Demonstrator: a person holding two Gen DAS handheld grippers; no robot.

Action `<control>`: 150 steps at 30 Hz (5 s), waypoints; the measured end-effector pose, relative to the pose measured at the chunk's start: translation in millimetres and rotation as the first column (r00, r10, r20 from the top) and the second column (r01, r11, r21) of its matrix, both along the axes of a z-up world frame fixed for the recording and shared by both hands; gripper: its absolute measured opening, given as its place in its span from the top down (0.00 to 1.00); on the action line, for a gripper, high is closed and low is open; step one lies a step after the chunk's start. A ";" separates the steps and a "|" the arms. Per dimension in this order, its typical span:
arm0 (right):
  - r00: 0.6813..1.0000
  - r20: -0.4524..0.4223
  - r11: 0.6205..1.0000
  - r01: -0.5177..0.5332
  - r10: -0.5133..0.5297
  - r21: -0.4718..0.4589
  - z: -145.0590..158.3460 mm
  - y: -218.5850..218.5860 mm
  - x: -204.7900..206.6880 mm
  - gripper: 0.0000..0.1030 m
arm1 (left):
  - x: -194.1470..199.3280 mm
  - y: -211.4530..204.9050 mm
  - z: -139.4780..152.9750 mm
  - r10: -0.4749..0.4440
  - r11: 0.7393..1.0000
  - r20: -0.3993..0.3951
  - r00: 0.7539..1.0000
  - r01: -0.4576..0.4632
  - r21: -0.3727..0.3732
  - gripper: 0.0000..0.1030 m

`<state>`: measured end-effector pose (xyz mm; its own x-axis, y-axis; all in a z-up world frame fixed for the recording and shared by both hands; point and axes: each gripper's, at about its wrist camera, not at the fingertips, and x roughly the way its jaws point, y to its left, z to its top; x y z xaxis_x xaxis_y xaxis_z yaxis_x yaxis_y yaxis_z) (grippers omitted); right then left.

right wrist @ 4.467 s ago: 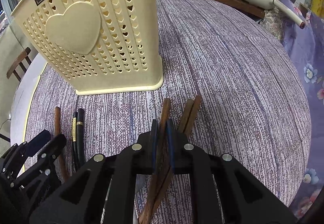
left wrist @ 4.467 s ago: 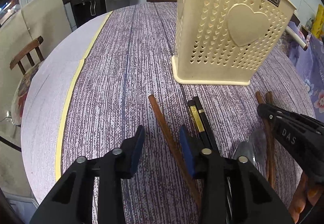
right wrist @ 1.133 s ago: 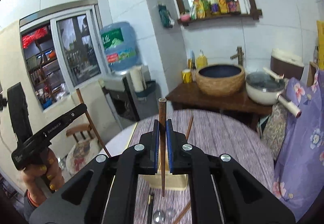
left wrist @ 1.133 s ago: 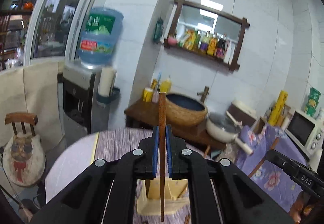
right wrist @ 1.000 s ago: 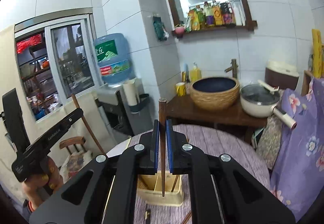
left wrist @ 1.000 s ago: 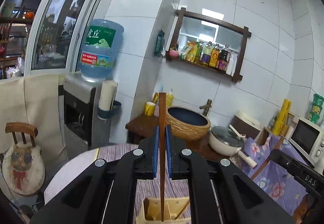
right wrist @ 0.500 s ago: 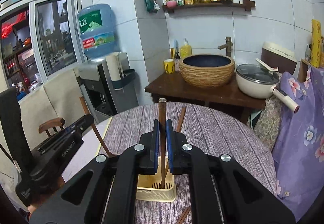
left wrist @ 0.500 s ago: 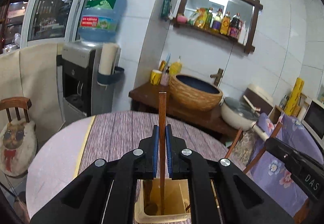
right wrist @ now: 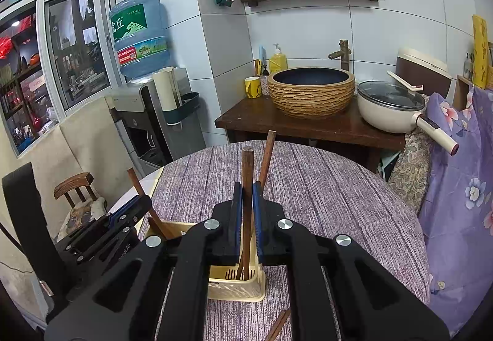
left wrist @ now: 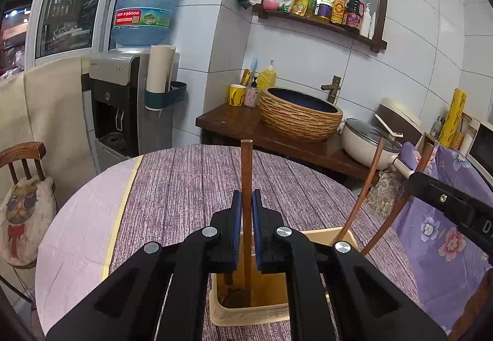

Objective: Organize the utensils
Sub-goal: 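Open both grippers to release the chopsticks and move back to the utensils, then move the right gripper over the metal spoon while the left gripper moves over a black chopstick, then close the right gripper on the metal spoon while the left gripper grasps the gold-tipped black chopstick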

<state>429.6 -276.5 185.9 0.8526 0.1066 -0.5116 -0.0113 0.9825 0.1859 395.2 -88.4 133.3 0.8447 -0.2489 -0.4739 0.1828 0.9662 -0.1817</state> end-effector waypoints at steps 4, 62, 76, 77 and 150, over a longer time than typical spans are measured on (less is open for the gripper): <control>1.000 -0.001 1.000 -0.014 0.014 0.012 -3.9 -2.5 -3.5 0.85 | -8.0 1.5 2.8 -0.022 1.000 0.009 1.000 0.022 0.001 0.86; 0.937 -0.348 0.998 -0.054 0.043 -0.020 -193.2 9.1 -126.2 0.51 | -119.1 1.5 -157.6 -0.011 0.976 -0.347 0.938 0.086 0.201 0.53; 0.937 -0.333 0.994 -0.113 0.108 0.007 -187.8 24.0 -131.9 0.51 | -110.1 35.8 -148.7 0.019 0.992 -0.357 0.934 0.027 0.124 0.54; 0.939 -0.329 0.994 -0.106 0.100 -0.001 -187.2 24.7 -132.6 0.51 | -110.5 28.7 -147.0 0.001 0.989 -0.348 0.937 0.051 0.140 0.54; 0.881 -0.459 0.971 -0.195 0.112 -0.138 -208.1 103.6 -91.5 0.57 | -84.4 70.8 -148.6 0.078 0.995 -0.412 0.908 -0.042 0.095 0.70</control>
<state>338.1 -172.9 -22.2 0.5105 0.0910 -0.8551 -0.1217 0.9920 0.0329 310.8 -17.6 -15.4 0.5798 -0.1489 -0.8011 0.0496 0.9878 -0.1477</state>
